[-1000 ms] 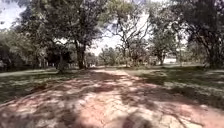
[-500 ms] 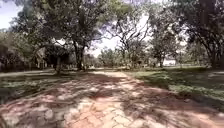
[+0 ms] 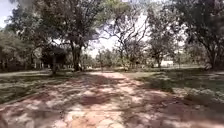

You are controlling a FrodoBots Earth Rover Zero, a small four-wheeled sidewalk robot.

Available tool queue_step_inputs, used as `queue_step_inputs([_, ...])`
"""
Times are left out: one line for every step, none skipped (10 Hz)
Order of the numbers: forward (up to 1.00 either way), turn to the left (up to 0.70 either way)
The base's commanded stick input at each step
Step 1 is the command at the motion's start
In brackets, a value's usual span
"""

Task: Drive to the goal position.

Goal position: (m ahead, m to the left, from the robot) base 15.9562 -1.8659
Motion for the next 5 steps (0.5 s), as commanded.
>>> queue_step_inputs([0.70, 0.00])
queue_step_inputs([0.70, 0.00])
queue_step_inputs([0.70, 0.00])
queue_step_inputs([0.70, 0.00])
queue_step_inputs([0.70, 0.00])
